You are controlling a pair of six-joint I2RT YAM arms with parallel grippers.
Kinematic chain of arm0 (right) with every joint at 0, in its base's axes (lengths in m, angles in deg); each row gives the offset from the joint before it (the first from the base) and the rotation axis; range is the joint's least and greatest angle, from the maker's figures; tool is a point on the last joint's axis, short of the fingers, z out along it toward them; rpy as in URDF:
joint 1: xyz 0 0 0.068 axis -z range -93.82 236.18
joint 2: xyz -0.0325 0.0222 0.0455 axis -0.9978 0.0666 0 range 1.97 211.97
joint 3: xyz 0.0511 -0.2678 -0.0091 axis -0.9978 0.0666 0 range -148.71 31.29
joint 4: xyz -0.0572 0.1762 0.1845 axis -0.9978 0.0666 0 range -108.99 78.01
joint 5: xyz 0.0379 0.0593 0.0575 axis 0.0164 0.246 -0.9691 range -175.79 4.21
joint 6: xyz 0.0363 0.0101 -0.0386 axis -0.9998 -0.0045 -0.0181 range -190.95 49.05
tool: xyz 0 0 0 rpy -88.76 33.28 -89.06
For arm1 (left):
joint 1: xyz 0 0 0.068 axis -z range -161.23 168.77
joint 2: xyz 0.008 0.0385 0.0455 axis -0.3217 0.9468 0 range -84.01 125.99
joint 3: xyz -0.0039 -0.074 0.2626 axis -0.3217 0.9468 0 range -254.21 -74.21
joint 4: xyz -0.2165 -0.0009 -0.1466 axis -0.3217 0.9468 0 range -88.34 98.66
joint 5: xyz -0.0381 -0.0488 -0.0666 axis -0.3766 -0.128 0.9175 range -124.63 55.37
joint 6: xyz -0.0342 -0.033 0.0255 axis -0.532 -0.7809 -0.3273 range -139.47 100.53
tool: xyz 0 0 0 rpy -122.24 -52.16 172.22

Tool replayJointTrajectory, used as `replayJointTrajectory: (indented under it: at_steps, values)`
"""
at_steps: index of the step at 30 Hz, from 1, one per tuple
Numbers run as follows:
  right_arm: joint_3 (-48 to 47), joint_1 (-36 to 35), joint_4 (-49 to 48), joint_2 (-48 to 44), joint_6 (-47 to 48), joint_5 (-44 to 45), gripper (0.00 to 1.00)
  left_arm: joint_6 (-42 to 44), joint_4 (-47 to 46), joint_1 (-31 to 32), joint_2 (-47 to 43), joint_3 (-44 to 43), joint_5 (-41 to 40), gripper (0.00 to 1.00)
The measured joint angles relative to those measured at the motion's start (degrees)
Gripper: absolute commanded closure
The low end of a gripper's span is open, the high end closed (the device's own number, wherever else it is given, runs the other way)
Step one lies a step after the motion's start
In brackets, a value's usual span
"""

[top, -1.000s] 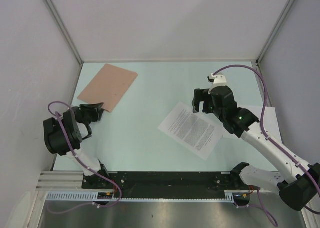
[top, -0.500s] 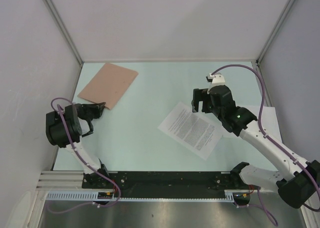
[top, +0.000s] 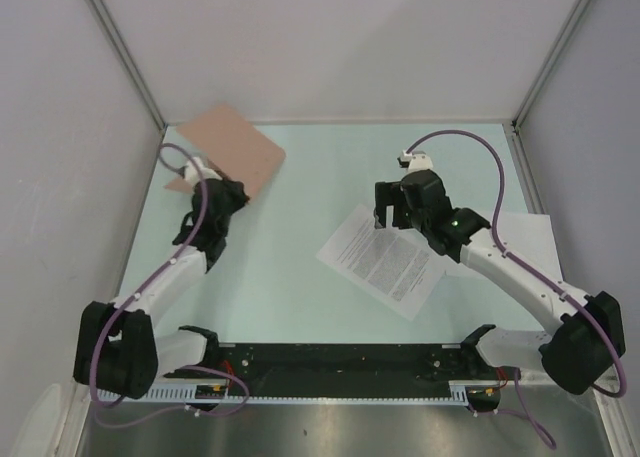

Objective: Put the files into the folder

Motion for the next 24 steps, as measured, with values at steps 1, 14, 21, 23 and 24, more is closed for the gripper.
replayJointTrajectory:
  at_steps: [1,14,21,23,24]
  values:
    - [0.1,0.0,-0.2,0.6,-0.4,-0.1,0.0,2.4,1.5,4.7,-0.6,-0.3,-4.1,1.0]
    - [3.5,15.0,-5.4,3.4,-11.9,-10.1,0.0,22.7,15.7,43.5,20.7,-8.6,-46.6,1.0]
    - [-1.7,20.3,-10.3,14.8,-16.2,-19.1,0.0,25.6,20.2,51.5,30.2,-10.9,-57.0,1.0]
    - [-4.8,19.6,-12.4,18.9,-17.1,-21.4,0.0,25.7,21.3,53.0,32.9,-12.7,-58.5,1.0]
    - [-5.7,19.3,-13.7,20.2,-17.6,-22.7,0.0,25.6,22.4,53.7,34.6,-14.1,-59.4,1.0]
